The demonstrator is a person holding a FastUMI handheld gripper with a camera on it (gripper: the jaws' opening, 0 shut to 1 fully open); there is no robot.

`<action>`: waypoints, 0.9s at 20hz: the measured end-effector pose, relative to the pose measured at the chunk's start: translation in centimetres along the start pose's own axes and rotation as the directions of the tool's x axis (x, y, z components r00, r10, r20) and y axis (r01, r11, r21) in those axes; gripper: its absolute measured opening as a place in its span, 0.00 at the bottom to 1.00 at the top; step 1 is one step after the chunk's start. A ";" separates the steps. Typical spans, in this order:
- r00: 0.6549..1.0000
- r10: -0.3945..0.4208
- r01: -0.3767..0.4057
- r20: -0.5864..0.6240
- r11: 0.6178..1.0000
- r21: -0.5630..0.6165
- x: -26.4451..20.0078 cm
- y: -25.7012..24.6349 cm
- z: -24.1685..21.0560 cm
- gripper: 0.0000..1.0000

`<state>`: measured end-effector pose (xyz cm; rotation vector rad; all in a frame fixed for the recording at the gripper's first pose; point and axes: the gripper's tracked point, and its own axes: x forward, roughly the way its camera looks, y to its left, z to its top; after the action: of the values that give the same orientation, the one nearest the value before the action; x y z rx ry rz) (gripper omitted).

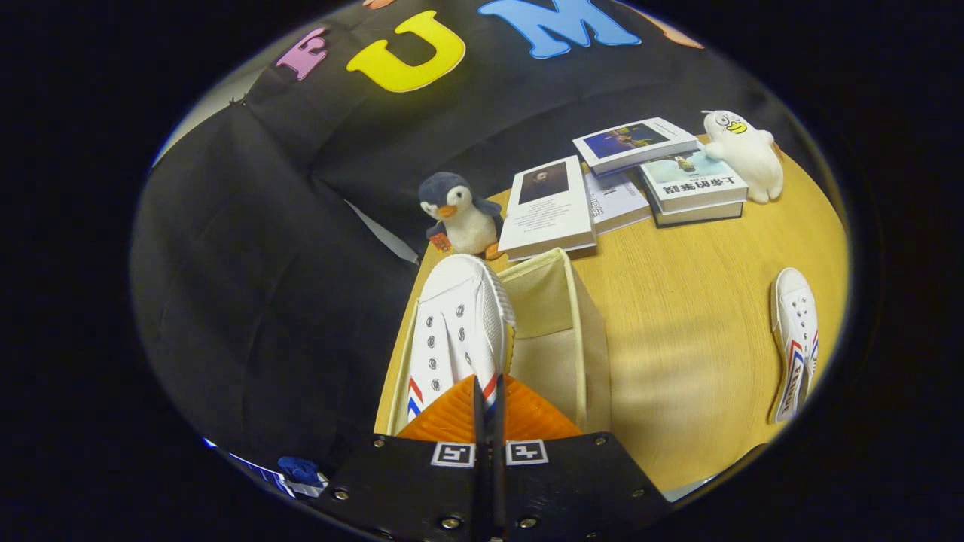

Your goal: Open the storage box then place both shoes into the box .Put the left shoe in first, then the right shoe, with the right side of both shoes facing outward in a uniform manner.

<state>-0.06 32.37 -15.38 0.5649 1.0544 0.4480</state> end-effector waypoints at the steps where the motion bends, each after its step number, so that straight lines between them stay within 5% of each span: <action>1: 1.000 -0.008 0.007 -0.009 1.000 -0.008 0.5 0.2 -0.5 0.01; 13: 0.993 -0.083 0.083 -0.082 0.997 -0.010 5.1 -0.1 -5.0 0.01; 18: 1.000 0.012 -0.012 -0.008 1.000 -0.009 3.2 1.6 -2.7 0.64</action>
<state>-1.26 36.09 -17.55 0.5623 1.0565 0.4660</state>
